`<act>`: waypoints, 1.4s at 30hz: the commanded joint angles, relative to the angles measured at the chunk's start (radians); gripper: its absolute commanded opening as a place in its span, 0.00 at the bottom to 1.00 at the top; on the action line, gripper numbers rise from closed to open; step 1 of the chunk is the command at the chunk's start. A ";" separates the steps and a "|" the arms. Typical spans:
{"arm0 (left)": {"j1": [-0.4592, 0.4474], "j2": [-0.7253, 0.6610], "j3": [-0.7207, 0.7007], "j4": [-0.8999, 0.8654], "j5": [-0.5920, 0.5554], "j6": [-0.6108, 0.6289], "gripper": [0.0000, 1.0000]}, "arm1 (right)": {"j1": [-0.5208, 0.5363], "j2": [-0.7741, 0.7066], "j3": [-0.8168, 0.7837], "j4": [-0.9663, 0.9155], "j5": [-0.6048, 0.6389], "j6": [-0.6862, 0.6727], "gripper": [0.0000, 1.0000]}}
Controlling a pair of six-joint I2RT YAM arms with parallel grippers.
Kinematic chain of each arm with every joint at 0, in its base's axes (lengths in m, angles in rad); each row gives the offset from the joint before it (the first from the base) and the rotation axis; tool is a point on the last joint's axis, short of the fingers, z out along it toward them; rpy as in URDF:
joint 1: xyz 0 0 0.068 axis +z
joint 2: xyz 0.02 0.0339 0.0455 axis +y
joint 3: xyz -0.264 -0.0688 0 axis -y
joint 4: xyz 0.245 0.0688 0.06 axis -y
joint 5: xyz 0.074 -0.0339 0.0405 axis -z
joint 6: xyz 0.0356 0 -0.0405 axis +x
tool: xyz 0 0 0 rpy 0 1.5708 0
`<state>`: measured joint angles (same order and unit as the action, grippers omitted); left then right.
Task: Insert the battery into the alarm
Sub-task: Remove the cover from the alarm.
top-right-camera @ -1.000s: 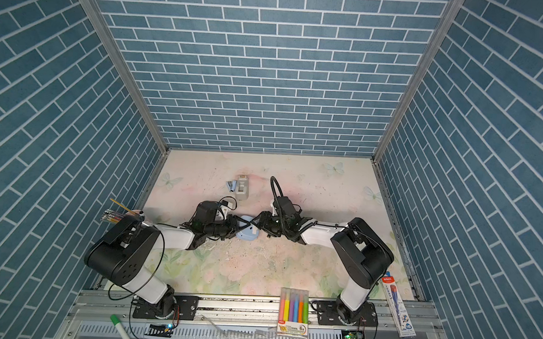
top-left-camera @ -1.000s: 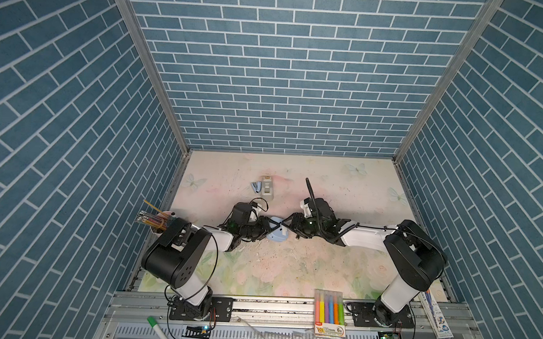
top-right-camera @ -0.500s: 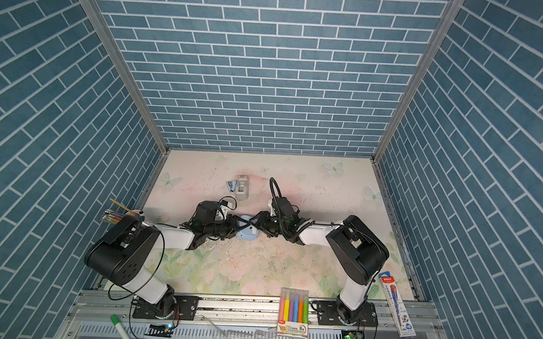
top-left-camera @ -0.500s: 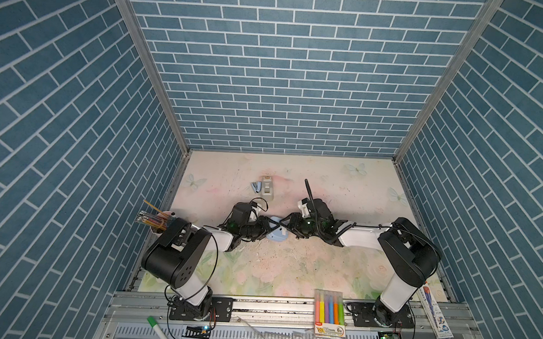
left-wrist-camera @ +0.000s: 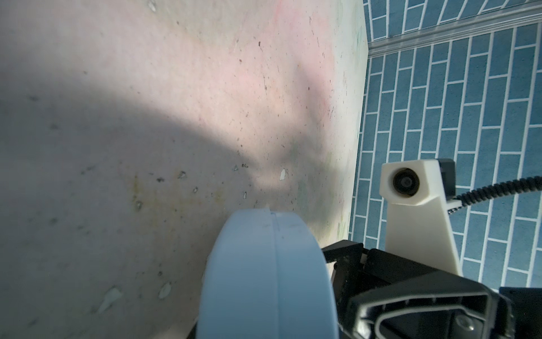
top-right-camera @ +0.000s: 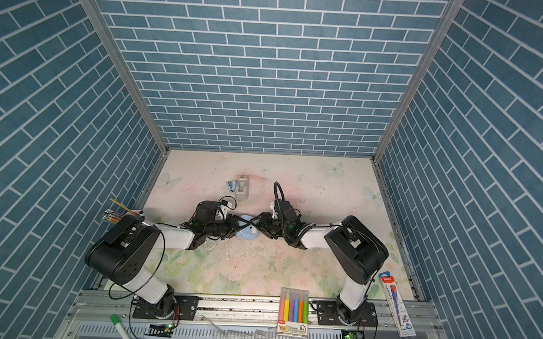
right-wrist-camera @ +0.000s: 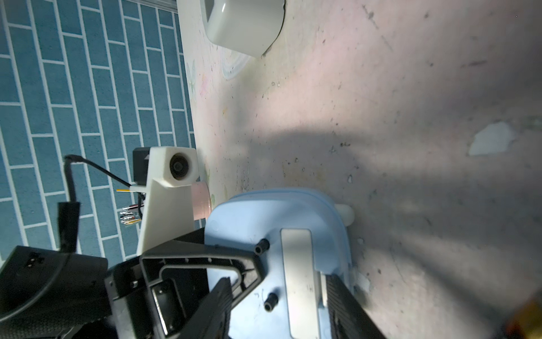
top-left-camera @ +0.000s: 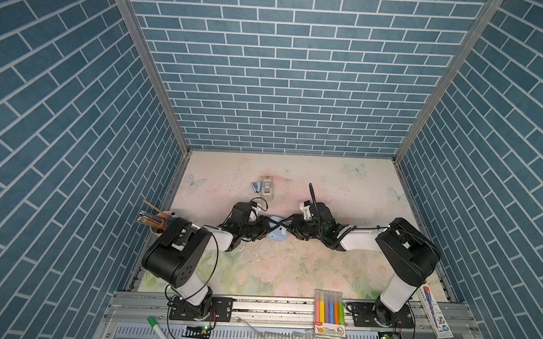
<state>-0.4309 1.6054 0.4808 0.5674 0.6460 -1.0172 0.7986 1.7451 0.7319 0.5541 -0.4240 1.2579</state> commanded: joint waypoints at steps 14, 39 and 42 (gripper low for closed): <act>-0.006 0.033 -0.008 0.014 0.001 0.000 0.00 | 0.019 -0.061 -0.004 0.142 -0.047 0.116 0.50; -0.006 0.034 -0.005 0.009 0.007 0.000 0.00 | 0.020 -0.138 0.361 -0.919 0.185 -0.363 0.53; -0.005 0.034 -0.004 0.009 0.010 0.000 0.00 | 0.041 -0.084 0.432 -0.976 0.212 -0.383 0.55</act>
<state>-0.4324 1.6234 0.4801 0.5968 0.6537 -1.0241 0.8165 1.6192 1.1072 -0.2714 -0.2546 0.9535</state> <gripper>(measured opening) 0.413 0.545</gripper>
